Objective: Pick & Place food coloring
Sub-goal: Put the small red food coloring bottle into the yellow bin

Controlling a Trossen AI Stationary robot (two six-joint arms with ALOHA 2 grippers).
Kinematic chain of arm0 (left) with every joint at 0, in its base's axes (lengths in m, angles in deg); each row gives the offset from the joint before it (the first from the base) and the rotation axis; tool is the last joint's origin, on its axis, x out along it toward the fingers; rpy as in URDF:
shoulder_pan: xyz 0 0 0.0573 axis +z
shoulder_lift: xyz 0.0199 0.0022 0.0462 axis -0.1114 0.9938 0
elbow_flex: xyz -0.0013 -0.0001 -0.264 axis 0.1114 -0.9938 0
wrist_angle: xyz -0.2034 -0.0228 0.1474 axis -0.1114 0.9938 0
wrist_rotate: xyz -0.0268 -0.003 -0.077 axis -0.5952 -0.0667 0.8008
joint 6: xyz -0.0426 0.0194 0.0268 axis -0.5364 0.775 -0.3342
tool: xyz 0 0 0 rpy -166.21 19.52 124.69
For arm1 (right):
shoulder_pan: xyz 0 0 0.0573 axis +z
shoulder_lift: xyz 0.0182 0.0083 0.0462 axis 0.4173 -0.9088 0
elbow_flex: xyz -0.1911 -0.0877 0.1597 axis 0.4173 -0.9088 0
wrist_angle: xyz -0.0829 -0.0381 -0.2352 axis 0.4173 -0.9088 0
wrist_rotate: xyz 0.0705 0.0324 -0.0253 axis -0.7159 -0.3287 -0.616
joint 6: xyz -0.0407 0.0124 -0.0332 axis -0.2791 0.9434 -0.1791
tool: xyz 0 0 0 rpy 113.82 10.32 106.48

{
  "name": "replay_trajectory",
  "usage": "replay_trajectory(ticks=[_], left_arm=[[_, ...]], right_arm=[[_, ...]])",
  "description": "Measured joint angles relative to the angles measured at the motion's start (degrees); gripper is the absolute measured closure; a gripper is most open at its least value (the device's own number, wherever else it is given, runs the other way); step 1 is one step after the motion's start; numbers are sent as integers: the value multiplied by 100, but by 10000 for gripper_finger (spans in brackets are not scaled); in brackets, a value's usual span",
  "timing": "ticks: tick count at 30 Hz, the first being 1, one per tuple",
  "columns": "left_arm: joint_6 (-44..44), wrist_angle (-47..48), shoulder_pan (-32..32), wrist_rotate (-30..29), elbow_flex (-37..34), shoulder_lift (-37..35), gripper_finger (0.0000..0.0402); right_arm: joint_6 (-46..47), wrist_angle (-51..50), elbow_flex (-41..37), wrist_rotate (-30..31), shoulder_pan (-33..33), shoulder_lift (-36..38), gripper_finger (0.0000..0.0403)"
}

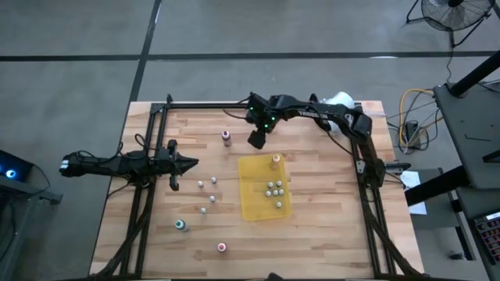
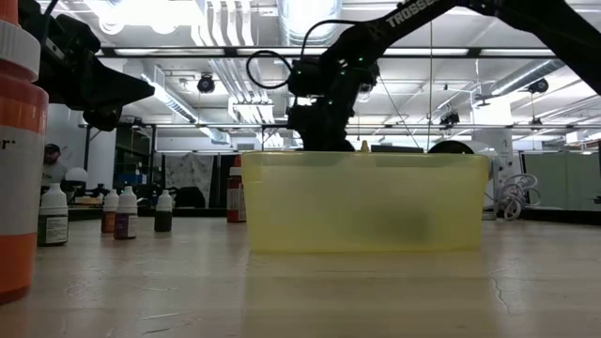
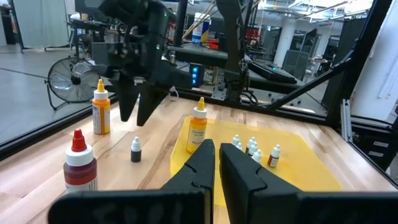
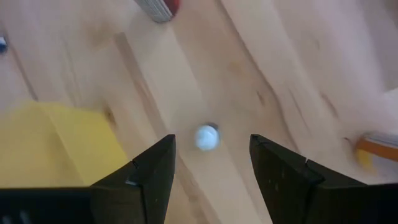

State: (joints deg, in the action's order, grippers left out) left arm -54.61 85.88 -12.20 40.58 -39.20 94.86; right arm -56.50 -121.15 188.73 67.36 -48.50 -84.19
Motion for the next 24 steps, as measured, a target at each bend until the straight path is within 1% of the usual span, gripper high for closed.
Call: replay_trajectory(ticks=[4,12,18,24], left_arm=[[1,0,-2,-1,0,-2,402],[1,1,0,0,0,-2,402],[-1,0,-2,0,0,-1,402],[1,0,-2,0,-1,-2,402]], right_arm=[[287,-314,456,1,84,-305,204],[362,-971,1068,78,198,-818,204],[296,-1163,1073,449,223,-970,204],[278,-1122,958,474,221,-982,204]])
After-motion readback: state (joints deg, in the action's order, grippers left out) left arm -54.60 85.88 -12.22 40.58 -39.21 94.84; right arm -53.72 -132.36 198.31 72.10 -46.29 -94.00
